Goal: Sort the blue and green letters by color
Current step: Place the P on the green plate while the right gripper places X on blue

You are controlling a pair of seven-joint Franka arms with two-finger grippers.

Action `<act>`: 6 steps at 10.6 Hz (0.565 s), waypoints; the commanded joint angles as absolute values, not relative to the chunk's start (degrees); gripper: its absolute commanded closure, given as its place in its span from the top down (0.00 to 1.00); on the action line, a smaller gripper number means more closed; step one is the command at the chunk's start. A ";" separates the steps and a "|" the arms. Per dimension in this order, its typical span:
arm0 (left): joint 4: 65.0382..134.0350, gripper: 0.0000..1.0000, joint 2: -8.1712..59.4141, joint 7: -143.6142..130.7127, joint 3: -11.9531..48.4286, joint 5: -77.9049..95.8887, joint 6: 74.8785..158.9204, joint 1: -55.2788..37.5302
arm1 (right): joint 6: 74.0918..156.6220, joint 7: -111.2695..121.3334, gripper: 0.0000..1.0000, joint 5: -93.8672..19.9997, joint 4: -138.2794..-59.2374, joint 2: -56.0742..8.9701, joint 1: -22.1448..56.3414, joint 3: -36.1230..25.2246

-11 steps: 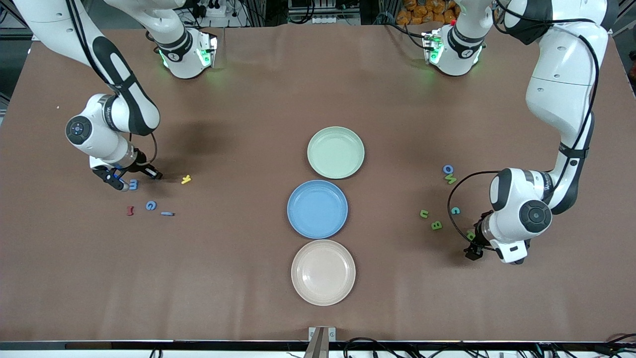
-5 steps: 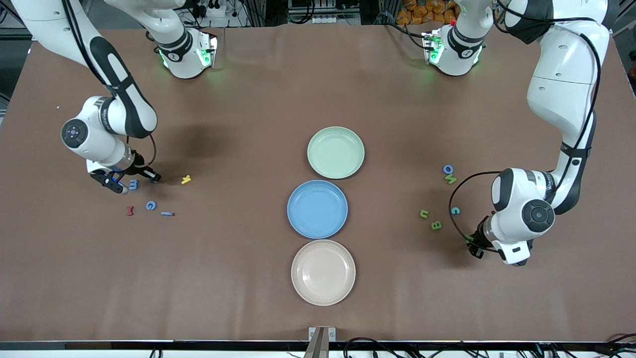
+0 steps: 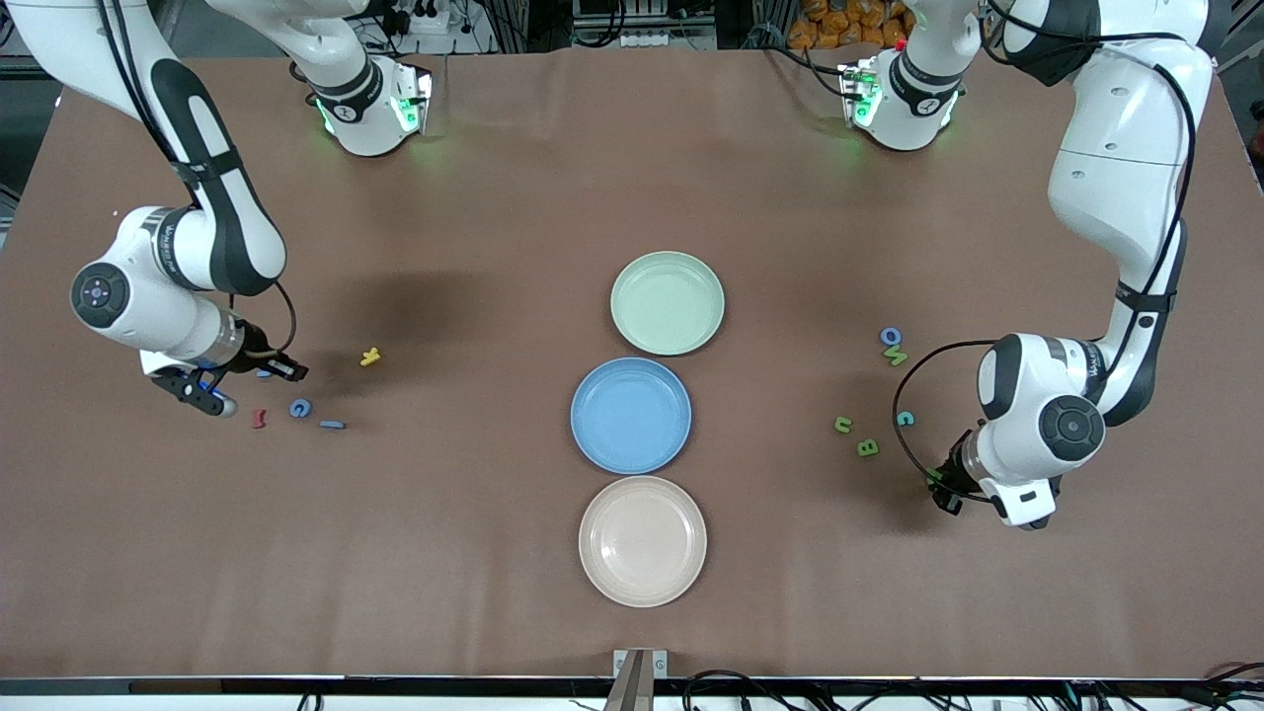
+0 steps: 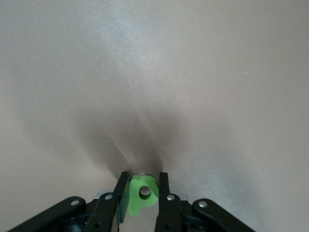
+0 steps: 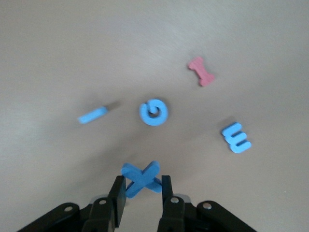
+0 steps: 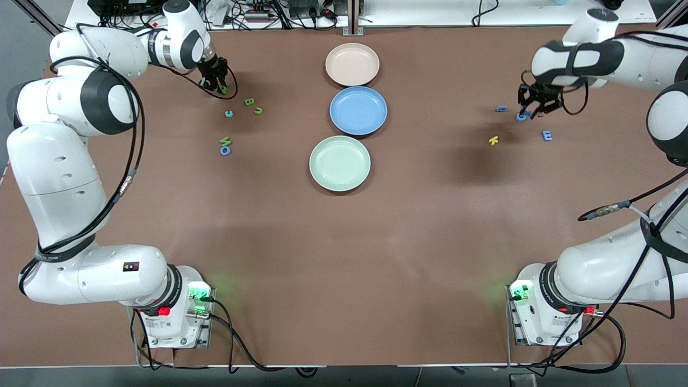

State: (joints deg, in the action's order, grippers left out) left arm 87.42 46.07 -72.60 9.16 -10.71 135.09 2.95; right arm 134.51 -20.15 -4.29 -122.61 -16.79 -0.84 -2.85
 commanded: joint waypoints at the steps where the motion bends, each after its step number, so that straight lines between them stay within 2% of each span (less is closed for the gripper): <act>1: 88.06 0.00 42.64 -71.72 12.55 -11.34 134.22 2.73 | 130.52 -23.46 0.00 -4.92 -116.21 -17.22 2.19 -0.71; 3: 88.85 0.00 40.70 -74.34 17.73 -11.25 131.23 2.55 | 130.52 -23.12 0.00 -4.75 -113.05 -17.40 5.00 1.83; 6: 98.41 0.00 32.72 -77.17 20.12 -11.95 130.69 -0.52 | 130.52 -23.38 0.00 -4.66 -106.98 -20.73 13.68 2.37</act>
State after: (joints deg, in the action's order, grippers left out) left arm 89.29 40.48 -74.77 19.63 -10.71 130.95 1.36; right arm 131.56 -22.66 -4.34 -112.45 -17.20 8.48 2.24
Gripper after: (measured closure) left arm 0.727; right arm 0.656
